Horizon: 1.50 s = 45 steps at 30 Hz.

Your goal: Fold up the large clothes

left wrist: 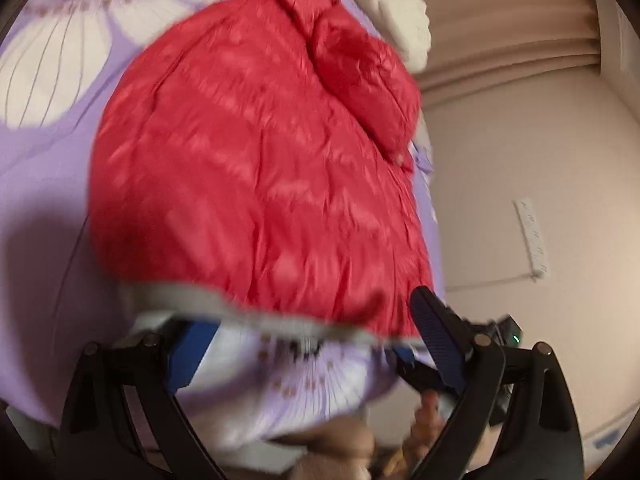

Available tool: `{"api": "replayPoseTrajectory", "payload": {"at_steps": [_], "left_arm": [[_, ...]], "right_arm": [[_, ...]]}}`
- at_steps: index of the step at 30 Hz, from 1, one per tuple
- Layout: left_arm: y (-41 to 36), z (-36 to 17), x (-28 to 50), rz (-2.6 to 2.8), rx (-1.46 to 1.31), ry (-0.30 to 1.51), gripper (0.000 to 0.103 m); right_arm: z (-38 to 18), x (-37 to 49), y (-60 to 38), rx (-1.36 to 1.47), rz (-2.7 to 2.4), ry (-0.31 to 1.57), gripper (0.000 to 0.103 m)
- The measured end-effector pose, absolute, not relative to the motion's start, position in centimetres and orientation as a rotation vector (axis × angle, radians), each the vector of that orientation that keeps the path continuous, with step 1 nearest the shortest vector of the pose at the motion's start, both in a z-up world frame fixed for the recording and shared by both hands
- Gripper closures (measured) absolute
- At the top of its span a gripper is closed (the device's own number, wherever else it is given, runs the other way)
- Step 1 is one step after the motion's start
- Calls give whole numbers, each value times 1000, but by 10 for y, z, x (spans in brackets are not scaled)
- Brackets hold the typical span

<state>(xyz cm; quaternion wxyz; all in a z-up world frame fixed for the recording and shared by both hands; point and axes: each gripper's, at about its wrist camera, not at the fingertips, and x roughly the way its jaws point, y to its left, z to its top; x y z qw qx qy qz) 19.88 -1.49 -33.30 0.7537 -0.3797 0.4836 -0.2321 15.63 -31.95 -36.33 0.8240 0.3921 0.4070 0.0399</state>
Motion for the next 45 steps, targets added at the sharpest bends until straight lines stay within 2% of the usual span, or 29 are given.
{"api": "replayPoseTrajectory", "payload": {"at_steps": [2,4,5,6,7,8,9,12,16,18,22,30,37,40,41,42,43,44,45], "left_arm": [[-20,-331,212,-465,-831,1037,13],[-18,-336,226,-396,-816,1038,26],[-17,-340,232,-360,-804,1046,36],[-19,-342,237,-339,-794,1038,45],[-20,-342,240,-309,-771,1025,51],[-21,-343,241,-288,-749,1019,57],[-21,-343,242,-275,-726,1006,62],[-27,-342,236,-247,-641,952,69],[-48,-333,236,-173,-454,913,74],[-56,-327,236,-156,-361,898,79],[-55,-302,236,-173,-295,811,84],[-41,-217,262,-243,-341,589,85],[-49,-167,352,-216,-342,503,85],[-54,-157,402,-183,-337,484,80],[-57,-160,427,-160,-340,502,76],[-59,-166,449,-147,-342,544,62],[-62,-174,475,-156,-346,613,56],[-62,-181,490,-165,-357,657,50],[-61,-189,503,-166,-376,692,49]], "right_arm": [[-362,163,-316,814,55,839,17],[-365,168,-316,813,43,821,17],[-367,171,-317,824,33,808,17],[-368,169,-316,825,26,799,21],[-370,172,-317,809,8,787,25],[-370,173,-315,774,-15,784,38],[-370,172,-314,721,-44,786,57],[-373,170,-312,626,-67,759,73],[-371,168,-321,635,-71,761,79],[-367,168,-321,628,-72,770,81],[-344,169,-321,621,-51,729,84],[-240,185,-310,483,22,494,84],[-182,267,-301,397,40,387,84],[-171,322,-297,352,24,359,84],[-172,337,-295,349,16,371,82],[-175,357,-295,364,6,380,68],[-181,383,-298,398,1,424,57],[-186,394,-300,430,6,438,39],[-192,404,-305,467,12,440,26]]}}
